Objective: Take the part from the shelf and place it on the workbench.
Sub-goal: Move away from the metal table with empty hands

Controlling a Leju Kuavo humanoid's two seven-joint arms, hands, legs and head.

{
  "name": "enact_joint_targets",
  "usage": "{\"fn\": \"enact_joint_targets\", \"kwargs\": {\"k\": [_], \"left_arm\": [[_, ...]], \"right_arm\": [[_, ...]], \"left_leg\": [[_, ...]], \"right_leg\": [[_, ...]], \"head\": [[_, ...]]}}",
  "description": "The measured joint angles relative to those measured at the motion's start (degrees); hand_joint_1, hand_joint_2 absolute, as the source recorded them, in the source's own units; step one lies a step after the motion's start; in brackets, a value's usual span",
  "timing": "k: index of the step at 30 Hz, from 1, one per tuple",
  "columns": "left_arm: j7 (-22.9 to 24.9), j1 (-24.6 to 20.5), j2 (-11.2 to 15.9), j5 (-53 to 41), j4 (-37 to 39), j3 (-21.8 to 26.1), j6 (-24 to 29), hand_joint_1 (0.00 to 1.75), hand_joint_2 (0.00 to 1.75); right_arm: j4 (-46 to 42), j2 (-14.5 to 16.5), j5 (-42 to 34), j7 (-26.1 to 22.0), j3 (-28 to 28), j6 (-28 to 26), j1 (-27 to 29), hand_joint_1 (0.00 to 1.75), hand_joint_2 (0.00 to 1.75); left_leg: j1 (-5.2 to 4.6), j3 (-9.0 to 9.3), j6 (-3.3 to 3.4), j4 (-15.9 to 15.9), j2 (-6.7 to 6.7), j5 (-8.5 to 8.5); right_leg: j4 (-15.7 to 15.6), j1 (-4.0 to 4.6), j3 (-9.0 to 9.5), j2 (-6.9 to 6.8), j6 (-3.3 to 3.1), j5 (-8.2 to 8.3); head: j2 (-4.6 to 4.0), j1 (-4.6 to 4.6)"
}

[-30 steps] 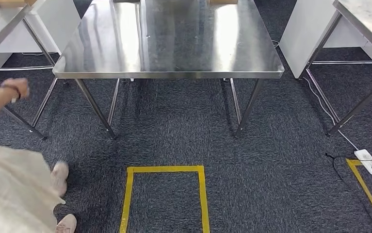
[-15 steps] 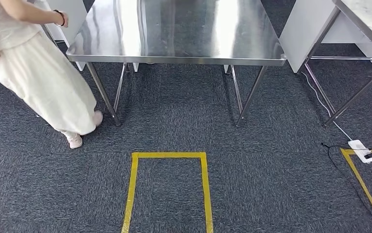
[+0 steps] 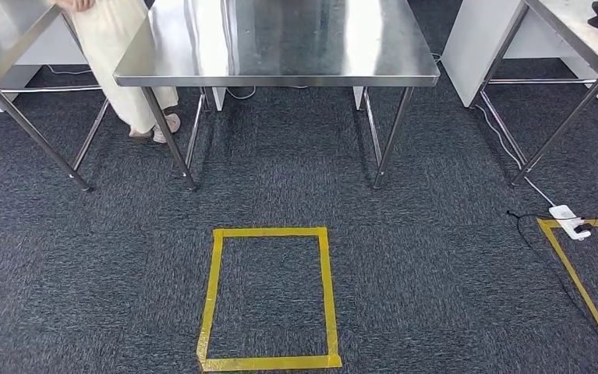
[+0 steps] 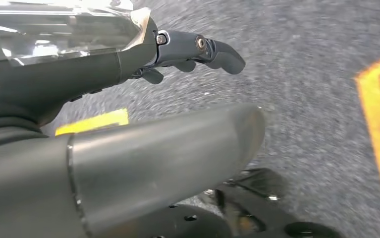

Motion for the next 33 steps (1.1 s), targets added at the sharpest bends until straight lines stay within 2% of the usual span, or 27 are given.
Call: {"fn": "enact_joint_targets", "kwargs": {"k": [1, 2, 4, 5, 7, 8, 9, 11, 12, 13, 14, 15, 16, 17, 18, 19, 20, 21, 22, 23, 24, 25, 27, 28, 29, 30, 33], "left_arm": [[-0.05, -0.02, 0.05, 0.39, -0.01, 0.24, 0.14, 0.00, 0.00], [-0.10, -0.07, 0.13, 0.63, -0.03, 0.46, 0.20, 0.00, 0.00], [-0.16, -0.20, 0.32, 0.86, -0.06, 0.76, 0.23, 0.00, 0.00], [-0.18, -0.26, 0.39, 0.91, -0.07, 0.88, 0.25, 0.00, 0.00], [-0.19, -0.23, 0.45, 0.97, -0.07, 1.08, 0.30, 0.00, 0.00], [-0.18, -0.18, 0.46, 1.01, -0.07, 1.14, 0.35, 0.00, 0.00], [-0.16, -0.12, 0.46, 1.05, -0.07, 1.20, 0.44, 0.00, 0.00], [-0.20, -0.07, 0.46, 1.07, -0.08, 1.29, 0.74, 0.00, 0.00], [-0.27, -0.06, 0.45, 1.00, -0.08, 1.31, 0.93, 0.00, 0.00], [-0.36, -0.05, 0.44, 0.89, -0.08, 1.32, 1.15, 0.00, 0.00], [-0.43, -0.03, 0.44, 0.75, -0.08, 1.33, 1.36, 0.00, 0.00], [-0.48, -0.03, 0.44, 0.60, -0.08, 1.33, 1.54, 0.00, 0.00], [-0.50, -0.03, 0.43, 0.50, -0.08, 1.33, 1.64, 0.00, 0.00], [-0.52, -0.03, 0.42, 0.43, -0.08, 1.33, 1.70, 0.00, 0.00], [-0.56, -0.03, 0.40, 0.40, -0.08, 1.33, 1.73, 0.00, 0.00], [-0.58, -0.04, 0.38, 0.39, -0.08, 1.33, 1.75, 0.00, 0.00], [-0.61, -0.04, 0.37, 0.39, -0.08, 1.33, 1.79, 0.00, 0.00], [-0.63, -0.04, 0.35, 0.39, -0.08, 1.33, 1.81, 0.00, 0.00], [-0.63, -0.02, 0.36, 0.39, -0.08, 1.33, 1.84, 0.00, 0.00], [-0.64, 0.02, 0.38, 0.40, -0.08, 1.34, 1.84, 0.00, 0.00], [-0.66, 0.08, 0.39, 0.49, -0.08, 1.38, 1.80, 0.00, 0.00], [-0.73, 0.13, 0.40, 0.60, -0.08, 1.45, 1.75, 0.00, 0.00], [-1.03, 0.20, 0.43, 0.76, -0.08, 1.59, 1.68, 0.00, 0.00], [-1.23, 0.23, 0.44, 0.67, -0.08, 1.63, 1.72, 0.00, 0.00], [-1.43, 0.26, 0.45, 0.51, -0.08, 1.64, 1.77, 0.00, 0.00], [-1.60, 0.29, 0.45, 0.29, -0.08, 1.65, 1.84, 0.00, 0.00], [-2.01, 0.25, 0.52, -0.28, -0.08, 1.64, 1.93, 0.00, 0.00]], "right_arm": [[0.00, -0.01, 0.06, -0.19, 0.20, 0.27, -0.03, 0.00, 0.00], [0.01, -0.01, 0.09, -0.27, 0.43, 0.42, -0.04, 0.00, 0.00], [0.01, 0.00, 0.12, -0.30, 0.82, 0.45, -0.09, 0.00, 0.00], [0.02, 0.00, 0.13, -0.30, 0.98, 0.46, -0.12, 0.00, 0.00], [0.01, -0.03, 0.15, -0.30, 1.13, 0.46, -0.13, 0.00, 0.00], [0.01, -0.08, 0.16, -0.30, 1.16, 0.46, -0.11, 0.00, 0.00], [0.01, -0.11, 0.18, -0.30, 1.18, 0.49, -0.05, 0.00, 0.00], [0.02, -0.14, 0.21, -0.32, 1.20, 0.65, -0.01, 0.00, 0.00], [0.02, -0.11, 0.22, -0.34, 1.21, 0.74, 0.00, 0.00, 0.00], [0.02, -0.11, 0.22, -0.36, 1.22, 0.81, 0.01, 0.00, 0.00], [0.02, -0.11, 0.22, -0.38, 1.22, 0.83, 0.01, 0.00, 0.00], [0.02, -0.14, 0.23, -0.39, 1.22, 0.83, 0.02, 0.00, 0.00], [0.02, -0.19, 0.24, -0.40, 1.23, 0.83, 0.02, 0.00, 0.00], [0.02, -0.22, 0.24, -0.41, 1.25, 0.83, -0.02, 0.00, 0.00], [0.02, -0.26, 0.25, -0.42, 1.27, 0.83, -0.07, 0.00, 0.00], [0.02, -0.28, 0.25, -0.43, 1.31, 0.83, -0.15, 0.00, 0.00], [0.02, -0.27, 0.25, -0.44, 1.36, 0.83, -0.22, 0.00, 0.00], [0.02, -0.26, 0.25, -0.45, 1.41, 0.84, -0.22, 0.00, 0.00], [0.02, -0.22, 0.25, -0.45, 1.46, 0.85, -0.20, 0.00, 0.00], [0.02, -0.18, 0.25, -0.45, 1.51, 0.86, -0.14, 0.00, 0.00], [0.02, -0.16, 0.25, -0.45, 1.56, 0.87, -0.06, 0.00, 0.00], [0.02, -0.14, 0.25, -0.45, 1.58, 0.87, -0.03, 0.00, 0.00], [0.02, -0.15, 0.25, -0.45, 1.61, 0.87, 0.03, 0.00, 0.00], [0.02, -0.15, 0.24, -0.45, 1.62, 0.87, 0.10, 0.00, 0.00], [0.02, -0.14, 0.23, -0.45, 1.62, 0.87, 0.18, 0.00, 0.00], [0.02, -0.11, 0.21, -0.45, 1.62, 0.86, 0.26, 0.00, 0.00], [0.02, 0.05, 0.15, -0.47, 1.62, 0.72, 0.28, 0.00, 0.00]], "left_leg": [[0.08, 2.66, 0.09, -2.61, -0.01, 1.26], [0.07, 5.87, 0.24, -6.41, -0.04, 1.42], [-0.15, 10.35, 0.59, -12.97, -0.11, -0.41], [-0.36, 11.16, 0.79, -14.77, -0.13, -1.22], [-0.56, 10.23, 1.67, -15.81, 0.05, -0.97], [-0.55, 9.50, 2.40, -16.07, 0.16, -0.39], [-0.52, 8.65, 3.07, -16.27, 0.28, 0.35], [-0.58, 7.01, 3.81, -16.40, 0.40, 1.71], [-0.64, 6.17, 3.81, -16.39, 0.48, 2.34], [-0.69, 5.33, 3.75, -16.36, 0.58, 3.02], [-0.71, 4.51, 3.64, -16.33, 0.68, 3.70], [-0.72, 3.75, 3.49, -16.30, 0.75, 4.35], [-0.71, 3.14, 3.30, -16.27, 0.78, 4.95], [-0.77, 2.75, 3.06, -16.21, 0.78, 5.48], [-0.87, 2.51, 2.79, -16.09, 0.76, 5.95], [-1.00, 2.42, 2.46, -16.00, 0.75, 6.40], [-1.09, 2.37, 2.10, -15.96, 0.76, 6.79], [-1.11, 2.29, 1.71, -15.97, 0.78, 7.17], [-0.97, 2.15, 1.33, -15.92, 0.77, 7.34], [-0.82, 1.85, 1.00, -15.46, 0.67, 6.79], [-0.66, 1.29, 0.72, -14.14, 0.55, 5.36], [-0.52, 0.29, 0.46, -11.46, 0.40, 3.00], [-0.44, -2.22, 0.00, -3.89, 0.19, -2.01], [-0.43, -3.07, -0.17, -0.70, 0.11, -3.33], [-0.40, -2.98, -0.26, 0.55, 0.05, -3.38], [-0.33, -1.77, -0.29, -0.44, 0.02, -2.40], [-0.07, 5.34, 0.07, -11.38, -0.03, 1.56]], "right_leg": [[0.68, -0.02, -1.07, 0.01, 0.26, 0.43], [1.40, 0.05, -2.08, 0.05, 0.55, 0.76], [2.39, 0.21, -3.37, 0.00, 1.32, 1.42], [2.64, 0.26, -3.89, -0.07, 1.73, 1.90], [2.89, 0.35, -4.81, -0.18, 2.57, 2.75], [3.61, 0.37, -5.50, -0.08, 2.60, 2.10], [5.22, 0.41, -6.34, 0.09, 2.43, 0.45], [11.42, 0.26, -8.41, 0.42, 1.76, -4.64], [15.14, 0.21, -9.23, 0.50, 1.83, -6.46], [18.21, 0.16, -9.63, 0.54, 2.26, -7.02], [19.81, 0.14, -9.25, 0.57, 2.95, -6.33], [19.43, 0.10, -7.91, 0.58, 3.65, -4.88], [16.85, 0.03, -5.42, 0.58, 4.11, -3.45], [12.49, -0.03, -1.95, 0.58, 4.12, -2.83], [7.30, 0.06, 1.71, 0.59, 3.78, -3.17], [3.01, 0.16, 4.43, 0.62, 3.22, -4.00], [0.18, 0.32, 6.02, 0.65, 2.67, -4.86], [-1.13, 0.43, 6.42, 0.68, 2.16, -5.25], [-1.20, 0.14, 6.10, 0.66, 1.61, -5.12], [-1.23, -0.08, 5.87, 0.61, 1.06, -4.80], [-1.27, -0.31, 5.61, 0.52, 0.44, -4.39], [-1.28, -0.46, 5.27, 0.43, -0.07, -3.96], [-1.19, -0.24, 4.44, 0.30, -0.54, -3.31], [-1.09, -0.17, 4.06, 0.28, -0.55, -3.07], [-0.93, -0.14, 3.75, 0.27, -0.51, -2.93], [-0.72, -0.14, 3.52, 0.28, -0.46, -2.86], [0.08, 0.00, 3.22, 0.40, -0.15, -2.92]], "head": [[0.00, -0.02], [0.00, -0.09], [0.00, -0.13], [0.00, -0.18], [0.00, -0.21], [0.00, -0.17], [0.00, -0.03], [0.00, 0.26], [0.00, 0.37], [0.00, 0.40], [0.00, 0.43], [0.00, 0.46], [0.00, 0.48], [0.00, 0.51], [0.00, 0.57], [0.00, 0.59], [0.00, 0.61], [0.00, 0.62], [0.00, 0.58], [0.00, 0.57], [0.00, 0.52], [0.00, 0.49], [0.00, 0.43], [0.00, 0.44], [0.00, 0.41], [0.00, 0.41], [0.00, 0.39]]}}
